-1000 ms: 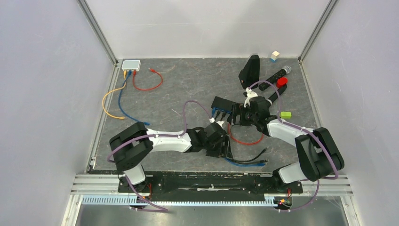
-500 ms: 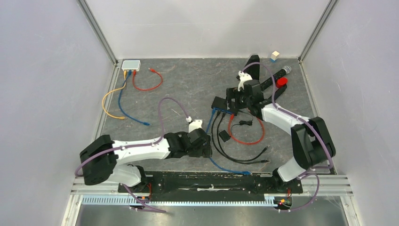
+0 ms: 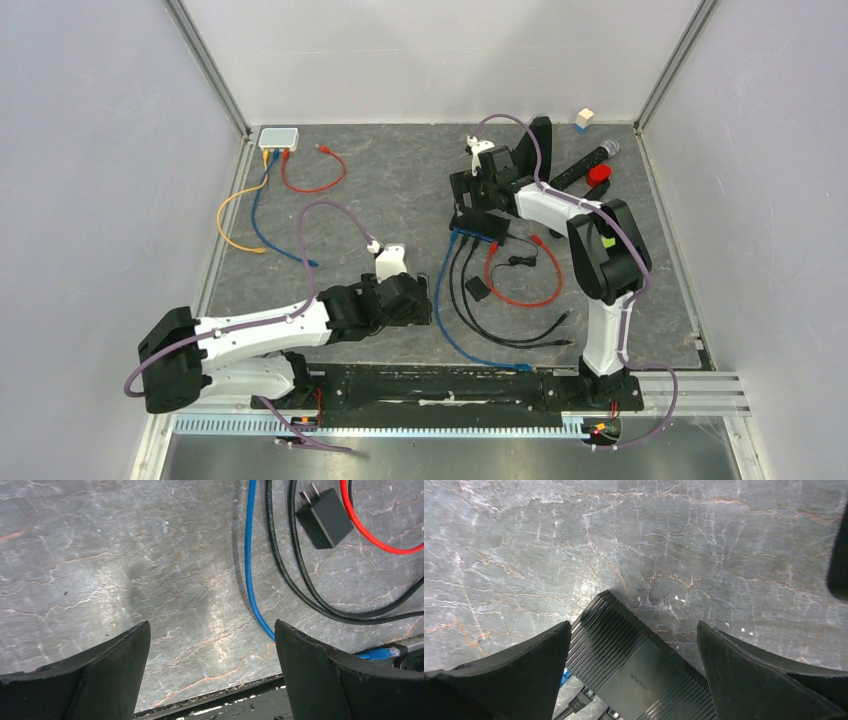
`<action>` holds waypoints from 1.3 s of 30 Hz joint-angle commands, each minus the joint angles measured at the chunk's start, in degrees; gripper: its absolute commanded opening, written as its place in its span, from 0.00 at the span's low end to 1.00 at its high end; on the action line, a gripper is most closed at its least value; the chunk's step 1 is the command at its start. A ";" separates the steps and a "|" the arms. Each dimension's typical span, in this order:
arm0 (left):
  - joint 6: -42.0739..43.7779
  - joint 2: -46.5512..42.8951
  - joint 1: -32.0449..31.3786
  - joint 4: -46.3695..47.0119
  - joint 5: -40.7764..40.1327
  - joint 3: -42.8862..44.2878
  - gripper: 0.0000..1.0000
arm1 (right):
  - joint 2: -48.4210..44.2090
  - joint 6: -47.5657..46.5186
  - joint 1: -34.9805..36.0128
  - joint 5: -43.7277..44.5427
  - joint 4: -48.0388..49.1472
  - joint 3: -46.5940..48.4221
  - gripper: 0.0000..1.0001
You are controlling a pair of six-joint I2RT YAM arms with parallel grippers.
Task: Pull the plug from the switch port
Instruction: Move the switch port to the center of the board.
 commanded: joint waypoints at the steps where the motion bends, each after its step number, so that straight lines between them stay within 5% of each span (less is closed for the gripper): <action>1: -0.30 -3.12 0.66 -2.13 -6.08 -0.26 0.99 | 3.38 -2.54 0.12 -4.22 -2.23 4.15 0.98; 12: 3.00 -5.69 4.44 -1.91 -6.38 -0.36 1.00 | 0.71 -9.64 5.48 -11.56 -3.30 -4.11 0.98; 23: 3.53 -2.39 6.05 -1.08 -4.74 1.63 1.00 | -16.87 0.42 10.99 -21.76 11.64 -26.26 0.98; 29: 5.38 -2.12 7.71 3.48 -1.29 1.65 1.00 | -27.44 -0.86 10.80 -7.26 7.44 -24.51 0.98; 34: 8.81 2.04 10.62 7.12 4.18 4.02 1.00 | -39.71 6.65 10.36 10.77 6.38 -32.42 0.98; 39: 13.00 9.93 14.22 11.11 12.74 8.20 0.98 | -51.82 11.41 10.32 10.44 5.87 -45.86 0.97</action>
